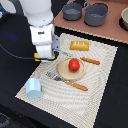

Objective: Interact with the objects in diverse but meaningful ways.

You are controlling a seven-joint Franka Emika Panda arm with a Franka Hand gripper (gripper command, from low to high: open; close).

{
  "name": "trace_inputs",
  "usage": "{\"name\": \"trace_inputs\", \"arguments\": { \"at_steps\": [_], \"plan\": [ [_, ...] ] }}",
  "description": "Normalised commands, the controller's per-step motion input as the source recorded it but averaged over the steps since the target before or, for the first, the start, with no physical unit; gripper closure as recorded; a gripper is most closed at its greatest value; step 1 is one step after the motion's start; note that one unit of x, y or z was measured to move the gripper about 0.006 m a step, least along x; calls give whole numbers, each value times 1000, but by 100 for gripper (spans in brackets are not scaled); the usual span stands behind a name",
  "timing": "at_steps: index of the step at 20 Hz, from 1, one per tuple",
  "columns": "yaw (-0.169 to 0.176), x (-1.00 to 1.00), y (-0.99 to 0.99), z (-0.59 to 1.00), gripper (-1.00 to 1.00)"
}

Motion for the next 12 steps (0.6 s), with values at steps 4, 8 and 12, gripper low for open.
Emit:
{"name": "trace_inputs", "arguments": {
  "at_steps": [4,8,12],
  "plan": [
    [126,411,0,7,100],
    [94,79,0,-16,100],
    [107,-272,0,-1,100]
  ]
}}
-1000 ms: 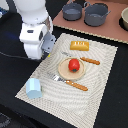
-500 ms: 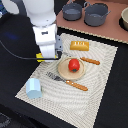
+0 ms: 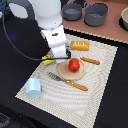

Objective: Interact with the objects in diverse but meaningful ways.

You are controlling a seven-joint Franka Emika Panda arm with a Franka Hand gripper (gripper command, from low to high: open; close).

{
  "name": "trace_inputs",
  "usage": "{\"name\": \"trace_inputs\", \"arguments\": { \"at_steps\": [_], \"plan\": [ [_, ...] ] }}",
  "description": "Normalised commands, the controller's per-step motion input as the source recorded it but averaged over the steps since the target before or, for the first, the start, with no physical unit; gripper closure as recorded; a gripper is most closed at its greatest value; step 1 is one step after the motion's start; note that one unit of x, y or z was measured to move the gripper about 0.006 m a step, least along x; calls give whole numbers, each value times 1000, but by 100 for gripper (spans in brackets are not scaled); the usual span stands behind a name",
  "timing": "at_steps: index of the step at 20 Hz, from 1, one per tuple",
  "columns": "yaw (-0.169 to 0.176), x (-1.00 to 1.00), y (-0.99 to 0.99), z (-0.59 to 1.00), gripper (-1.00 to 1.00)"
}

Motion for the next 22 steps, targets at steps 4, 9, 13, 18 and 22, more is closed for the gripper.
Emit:
{"name": "trace_inputs", "arguments": {
  "at_steps": [4,9,13,18,22],
  "plan": [
    [97,-248,0,0,100],
    [57,10,0,0,-100],
    [9,228,0,0,-100],
    [0,249,0,0,-100],
    [0,-220,0,650,-100]
  ]
}}
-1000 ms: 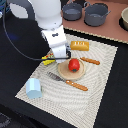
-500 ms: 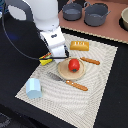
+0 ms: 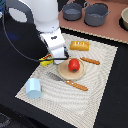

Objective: Interact with the objects in diverse but meaningful ways.

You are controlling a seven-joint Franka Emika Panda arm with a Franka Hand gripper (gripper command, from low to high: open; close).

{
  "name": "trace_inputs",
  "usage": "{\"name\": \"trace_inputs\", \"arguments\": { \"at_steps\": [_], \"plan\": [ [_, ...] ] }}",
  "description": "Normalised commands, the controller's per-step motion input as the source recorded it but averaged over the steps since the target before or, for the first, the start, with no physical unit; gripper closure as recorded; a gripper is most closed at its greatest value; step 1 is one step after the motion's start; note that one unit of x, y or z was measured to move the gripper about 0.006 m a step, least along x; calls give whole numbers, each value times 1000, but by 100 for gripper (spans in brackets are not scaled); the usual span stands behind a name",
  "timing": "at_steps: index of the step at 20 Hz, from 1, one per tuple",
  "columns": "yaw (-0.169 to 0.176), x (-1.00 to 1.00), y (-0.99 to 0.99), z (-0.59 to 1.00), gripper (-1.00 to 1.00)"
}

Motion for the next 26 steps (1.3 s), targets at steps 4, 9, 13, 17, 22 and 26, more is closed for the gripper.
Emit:
{"name": "trace_inputs", "arguments": {
  "at_steps": [4,9,13,17,22,26],
  "plan": [
    [-22,-259,-35,985,-100],
    [-46,-139,-135,999,-100],
    [-131,157,-451,651,-100],
    [-115,486,-516,386,-100],
    [-60,519,-593,317,-100],
    [-18,429,-700,188,-100]
  ]
}}
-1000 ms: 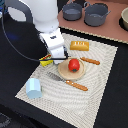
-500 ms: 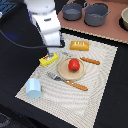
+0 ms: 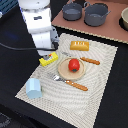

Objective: Interact with the objects in diverse but meaningful ways.

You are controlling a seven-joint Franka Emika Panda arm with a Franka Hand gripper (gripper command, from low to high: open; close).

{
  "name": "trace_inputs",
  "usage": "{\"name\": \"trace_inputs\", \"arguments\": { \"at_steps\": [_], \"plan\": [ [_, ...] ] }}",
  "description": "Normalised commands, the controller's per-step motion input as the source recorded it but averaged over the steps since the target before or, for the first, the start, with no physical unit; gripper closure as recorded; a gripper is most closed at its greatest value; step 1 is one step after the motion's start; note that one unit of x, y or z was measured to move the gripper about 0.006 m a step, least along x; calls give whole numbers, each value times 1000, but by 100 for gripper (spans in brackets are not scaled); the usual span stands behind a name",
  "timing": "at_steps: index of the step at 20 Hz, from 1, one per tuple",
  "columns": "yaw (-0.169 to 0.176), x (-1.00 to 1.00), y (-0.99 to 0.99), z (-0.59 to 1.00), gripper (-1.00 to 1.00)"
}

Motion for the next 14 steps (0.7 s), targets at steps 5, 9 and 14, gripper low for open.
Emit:
{"name": "trace_inputs", "arguments": {
  "at_steps": [5,9,14],
  "plan": [
    [-16,427,-716,177,-100],
    [-30,464,-672,199,-100],
    [-48,490,-614,231,-100]
  ]
}}
